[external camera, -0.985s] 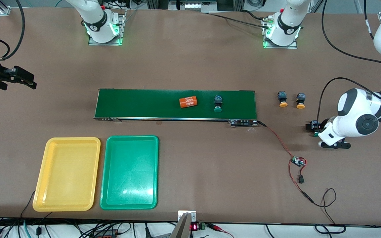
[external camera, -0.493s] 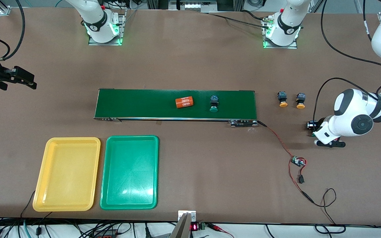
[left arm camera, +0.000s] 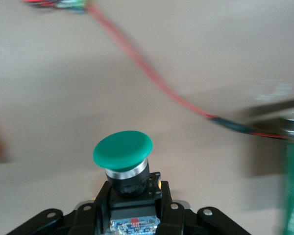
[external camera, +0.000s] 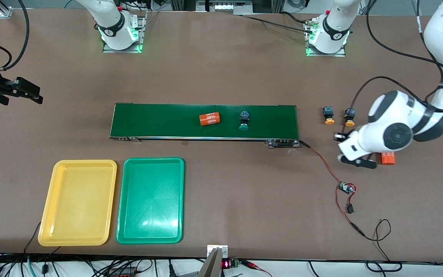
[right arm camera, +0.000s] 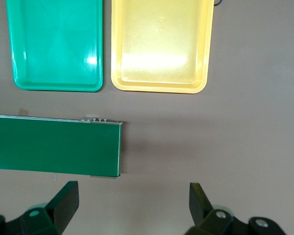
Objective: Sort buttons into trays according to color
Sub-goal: 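Grasp the second green button with the left gripper and place it on the belt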
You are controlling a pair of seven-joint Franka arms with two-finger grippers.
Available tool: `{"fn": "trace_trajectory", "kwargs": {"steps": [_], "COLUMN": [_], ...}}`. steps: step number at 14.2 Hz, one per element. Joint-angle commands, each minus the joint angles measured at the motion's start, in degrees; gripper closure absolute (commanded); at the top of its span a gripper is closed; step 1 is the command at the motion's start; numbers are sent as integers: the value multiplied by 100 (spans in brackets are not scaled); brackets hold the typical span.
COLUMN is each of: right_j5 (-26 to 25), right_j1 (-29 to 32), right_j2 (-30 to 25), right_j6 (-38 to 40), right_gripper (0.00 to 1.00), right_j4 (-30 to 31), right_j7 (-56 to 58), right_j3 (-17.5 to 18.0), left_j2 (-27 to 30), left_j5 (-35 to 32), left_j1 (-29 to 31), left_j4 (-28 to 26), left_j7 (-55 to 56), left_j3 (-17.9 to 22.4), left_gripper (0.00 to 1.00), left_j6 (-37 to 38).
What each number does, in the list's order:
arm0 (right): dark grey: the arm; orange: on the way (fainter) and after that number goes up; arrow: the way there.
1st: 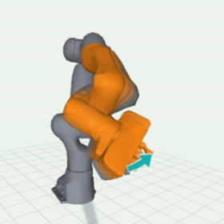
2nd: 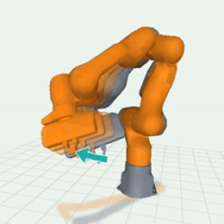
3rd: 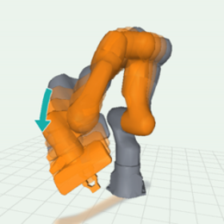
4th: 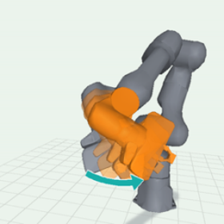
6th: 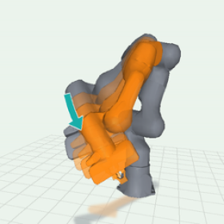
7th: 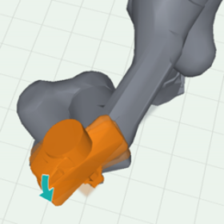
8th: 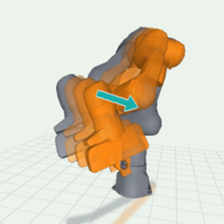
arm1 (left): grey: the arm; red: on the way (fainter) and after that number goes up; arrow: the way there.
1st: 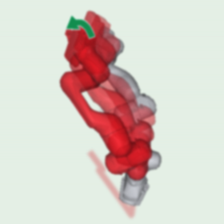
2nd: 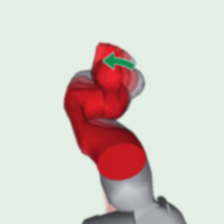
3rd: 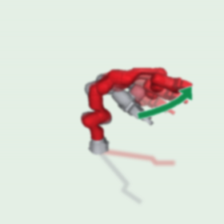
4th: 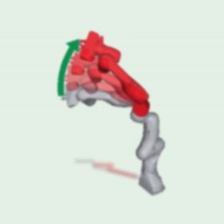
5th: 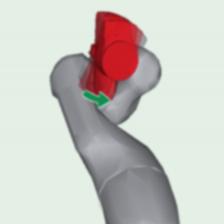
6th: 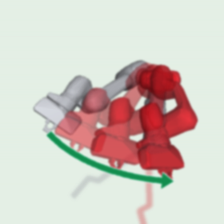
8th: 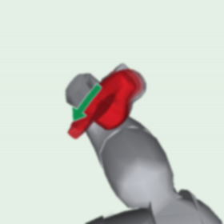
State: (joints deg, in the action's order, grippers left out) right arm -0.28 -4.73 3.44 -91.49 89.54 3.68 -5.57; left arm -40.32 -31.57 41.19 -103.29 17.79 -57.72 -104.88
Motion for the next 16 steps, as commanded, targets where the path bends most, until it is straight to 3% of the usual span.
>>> {"fn": "trace_trajectory", "kwargs": {"steps": [1, 5, 9, 11, 12, 13, 14, 16], "right_j5": [-78, -60, -86, -87, -78, -78, -60, -34], "right_j1": [7, -2, 25, 25, 25, 25, 25, 34], "right_j2": [-28, 7, 86, 95, 95, 95, 95, 87], "right_j6": [-26, -44, -70, -53, -53, -53, -27, -18], "right_gripper": [0, 0, 0, 0, 0, 0, 0, 0], "right_j4": [54, 54, 2, 10, 11, 11, 2, 2], "right_j7": [-60, -69, -52, -34, -52, -60, -60, -69], "right_j3": [3, 12, 3, 3, 3, 3, 3, -23], "left_j2": [24, -107, -274, -292, -284, -284, -249, -170], "left_j5": [605, 704, 713, 713, 713, 713, 713, 722], "left_j1": [-600, -1594, -1860, -1982, -1983, -1974, -1957, -1878], "left_j4": [-7, -43, -182, -279, -280, -280, -271, -166], "left_j7": [381, 1594, 1903, 2087, 2167, 2289, 2404, 2449], "left_j3": [15, 33, 42, 42, 42, 33, 24, -81], "left_gripper": [83, 84, 82, 74, 64, 37, 0, 0], "left_j6": [38, -304, -681, -788, -771, -736, -700, -482]}}
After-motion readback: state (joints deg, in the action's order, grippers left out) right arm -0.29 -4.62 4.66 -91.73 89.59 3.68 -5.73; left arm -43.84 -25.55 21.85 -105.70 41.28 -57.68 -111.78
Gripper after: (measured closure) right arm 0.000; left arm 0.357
